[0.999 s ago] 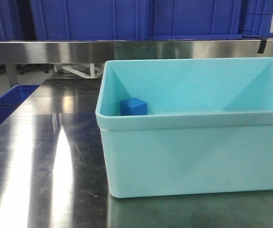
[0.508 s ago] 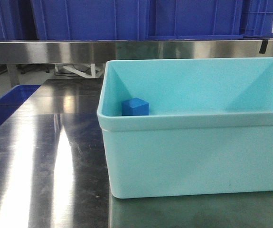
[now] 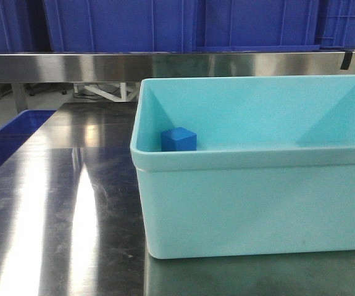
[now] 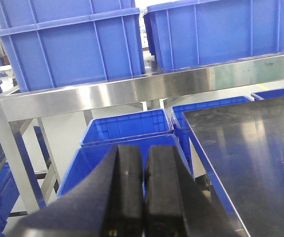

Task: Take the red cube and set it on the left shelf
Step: 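Hold the red cube in the right gripper and back away from the table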

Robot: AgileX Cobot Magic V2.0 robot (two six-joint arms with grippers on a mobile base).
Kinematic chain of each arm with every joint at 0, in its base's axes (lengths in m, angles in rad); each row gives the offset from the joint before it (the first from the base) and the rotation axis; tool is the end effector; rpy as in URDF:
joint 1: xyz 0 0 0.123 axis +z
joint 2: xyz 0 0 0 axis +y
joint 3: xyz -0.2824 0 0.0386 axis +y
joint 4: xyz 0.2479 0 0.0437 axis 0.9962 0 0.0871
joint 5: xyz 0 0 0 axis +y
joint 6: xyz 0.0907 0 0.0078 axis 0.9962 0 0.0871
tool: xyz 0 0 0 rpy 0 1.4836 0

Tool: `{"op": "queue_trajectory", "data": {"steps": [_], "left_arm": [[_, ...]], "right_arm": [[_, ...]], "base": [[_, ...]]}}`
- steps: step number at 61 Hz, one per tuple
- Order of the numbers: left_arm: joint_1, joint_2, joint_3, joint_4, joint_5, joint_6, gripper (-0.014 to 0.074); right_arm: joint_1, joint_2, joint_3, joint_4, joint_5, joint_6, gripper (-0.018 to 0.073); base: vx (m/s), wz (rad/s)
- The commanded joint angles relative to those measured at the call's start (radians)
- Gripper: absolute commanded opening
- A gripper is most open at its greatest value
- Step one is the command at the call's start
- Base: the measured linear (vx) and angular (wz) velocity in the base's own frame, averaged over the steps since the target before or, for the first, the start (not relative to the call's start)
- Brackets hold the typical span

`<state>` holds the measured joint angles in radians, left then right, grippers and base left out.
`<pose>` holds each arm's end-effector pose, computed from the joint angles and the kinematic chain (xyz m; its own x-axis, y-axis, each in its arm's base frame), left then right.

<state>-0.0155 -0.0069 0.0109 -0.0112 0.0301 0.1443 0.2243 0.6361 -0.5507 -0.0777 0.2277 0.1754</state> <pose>0.0563 -0.0009 0.2071 0.0547 0.1319 -0.9898 0.0087 0.9911 0.1325 0.1322 0.0285 0.3238 -0.2371 0.0480 -0.9703 -0.1830 0.9787 0.0931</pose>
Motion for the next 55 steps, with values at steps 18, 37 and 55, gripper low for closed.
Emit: {"op": "queue_trajectory", "data": {"steps": [18, 37, 55], "left_arm": [[-0.005, 0.007, 0.022, -0.005, -0.091, 0.001, 0.0106], [-0.005, 0.007, 0.022, -0.005, -0.091, 0.001, 0.0106], [-0.005, 0.007, 0.022, -0.005, -0.091, 0.001, 0.0106]], "right_arm": [[-0.005, -0.007, -0.030, -0.014, -0.089, -0.005, 0.0059], [-0.005, -0.007, -0.030, -0.014, -0.089, -0.005, 0.0059], [-0.005, -0.007, -0.030, -0.014, -0.089, -0.005, 0.0059]], "base": [[0.01, 0.08], [-0.03, -0.07], [-0.05, -0.09]]}}
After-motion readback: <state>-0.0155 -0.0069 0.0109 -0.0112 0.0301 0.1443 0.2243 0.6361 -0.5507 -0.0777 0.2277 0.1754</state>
